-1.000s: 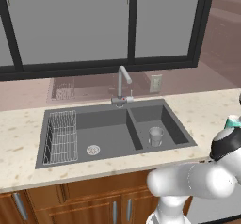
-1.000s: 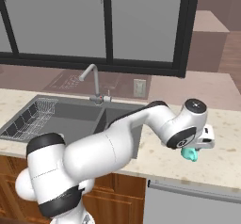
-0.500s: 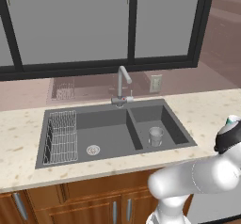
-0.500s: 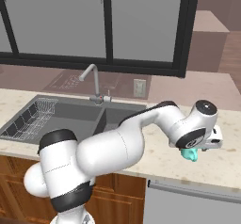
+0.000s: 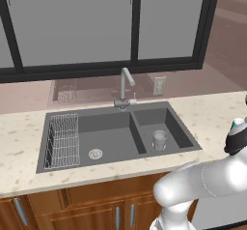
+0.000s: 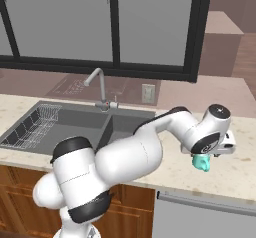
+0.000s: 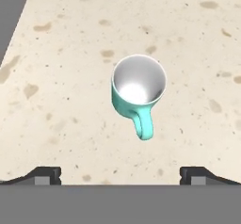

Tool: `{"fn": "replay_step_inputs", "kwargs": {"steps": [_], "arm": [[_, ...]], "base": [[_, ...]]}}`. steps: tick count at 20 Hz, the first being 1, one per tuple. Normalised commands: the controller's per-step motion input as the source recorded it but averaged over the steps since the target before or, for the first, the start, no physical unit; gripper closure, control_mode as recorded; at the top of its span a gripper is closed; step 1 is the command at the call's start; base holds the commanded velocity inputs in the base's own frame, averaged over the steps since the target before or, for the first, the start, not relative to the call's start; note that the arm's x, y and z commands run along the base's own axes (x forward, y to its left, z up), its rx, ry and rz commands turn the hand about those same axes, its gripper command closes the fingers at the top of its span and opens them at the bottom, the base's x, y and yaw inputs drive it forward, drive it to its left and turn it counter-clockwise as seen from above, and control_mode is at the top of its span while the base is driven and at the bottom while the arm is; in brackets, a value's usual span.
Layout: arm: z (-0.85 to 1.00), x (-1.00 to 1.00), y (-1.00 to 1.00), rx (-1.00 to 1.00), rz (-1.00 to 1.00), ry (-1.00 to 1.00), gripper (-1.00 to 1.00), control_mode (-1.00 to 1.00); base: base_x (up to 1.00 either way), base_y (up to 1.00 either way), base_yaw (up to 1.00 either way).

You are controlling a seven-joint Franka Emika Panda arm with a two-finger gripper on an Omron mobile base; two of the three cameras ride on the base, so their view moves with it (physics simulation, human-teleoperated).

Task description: Move any existing items from the left basin to the right basin for drying. Then move the mug from the counter to the left basin of the sink for washing.

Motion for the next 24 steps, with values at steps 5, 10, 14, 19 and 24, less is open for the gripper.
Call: {"fn": "replay_step_inputs", "kwargs": {"steps": [5,10,14,19,24], "arm": [[-0.14,0.27,-0.02,0.0,0.0,0.01,-1.0,-1.0],[-0.19,0.1,-0.09,0.0,0.0,0.0,-1.0,-1.0],[-0.2,0.01,-0.14,0.0,0.0,0.0,-1.0,-1.0],[-0.16,0.06,-0.12,0.0,0.0,0.0,-1.0,-1.0],[-0.12,0.12,-0.14,0.0,0.0,0.0,-1.0,-1.0]], "base": [[0.0,0.0,0.0],[0.0,0.0,0.0],[0.0,0.0,0.0],[0.0,0.0,0.0],[0.0,0.0,0.0]]}}
